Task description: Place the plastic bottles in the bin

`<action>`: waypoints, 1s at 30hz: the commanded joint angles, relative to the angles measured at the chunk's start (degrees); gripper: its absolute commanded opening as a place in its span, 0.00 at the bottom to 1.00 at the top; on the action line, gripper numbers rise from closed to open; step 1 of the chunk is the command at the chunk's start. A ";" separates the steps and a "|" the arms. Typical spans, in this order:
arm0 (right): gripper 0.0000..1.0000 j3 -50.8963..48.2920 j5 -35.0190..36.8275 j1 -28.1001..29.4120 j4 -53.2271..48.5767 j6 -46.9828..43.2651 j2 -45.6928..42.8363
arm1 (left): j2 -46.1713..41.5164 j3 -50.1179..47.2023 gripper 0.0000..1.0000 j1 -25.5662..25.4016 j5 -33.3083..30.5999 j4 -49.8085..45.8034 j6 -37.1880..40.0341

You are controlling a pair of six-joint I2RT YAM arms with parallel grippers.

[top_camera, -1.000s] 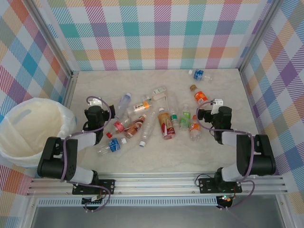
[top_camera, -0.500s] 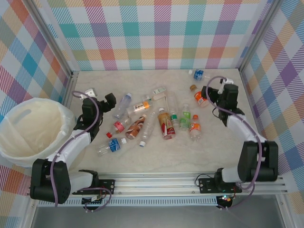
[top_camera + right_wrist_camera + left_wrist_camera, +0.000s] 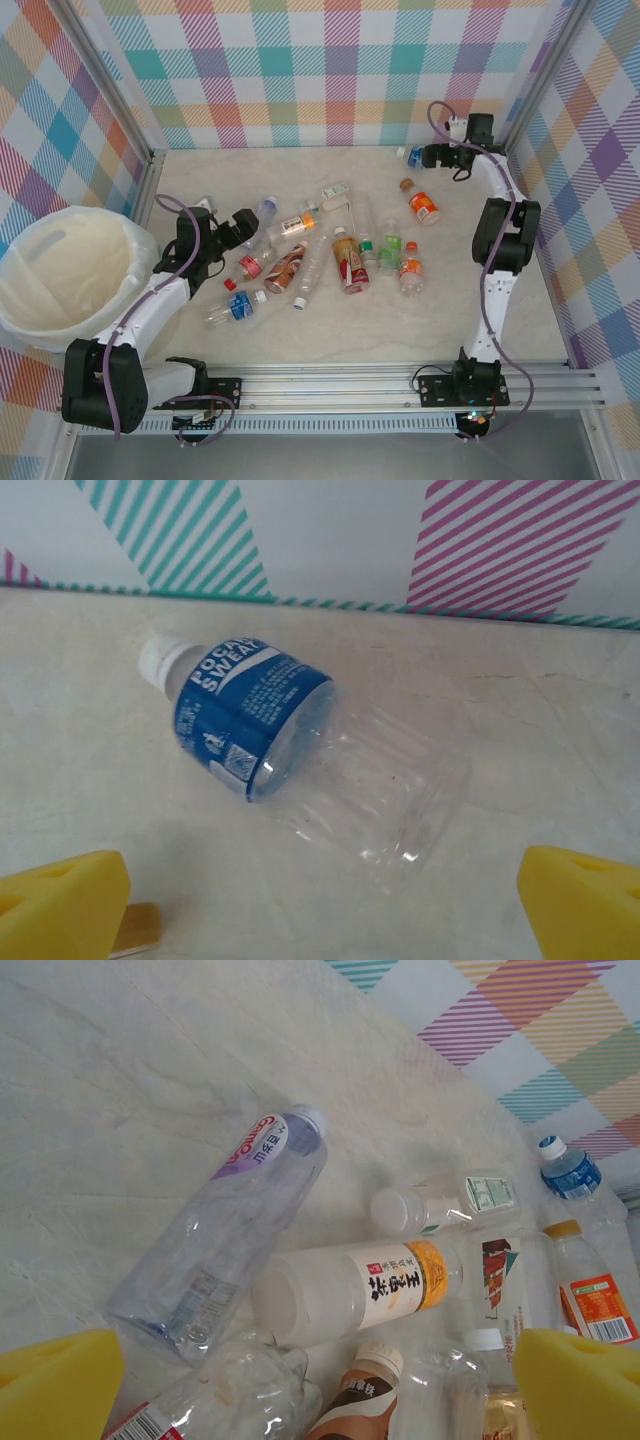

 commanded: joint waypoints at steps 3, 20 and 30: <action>1.00 28.35 -6.78 0.00 -21.02 -9.30 17.04 | -2.44 -1.98 1.00 0.12 -0.42 -1.09 -2.31; 0.75 25.09 -6.07 1.42 -19.86 -11.44 18.94 | -0.56 -2.38 1.00 0.27 0.53 -0.59 -3.56; 0.59 3.11 -2.91 2.19 -5.84 -8.00 -0.46 | -0.90 -3.15 1.00 0.03 4.77 0.02 -4.33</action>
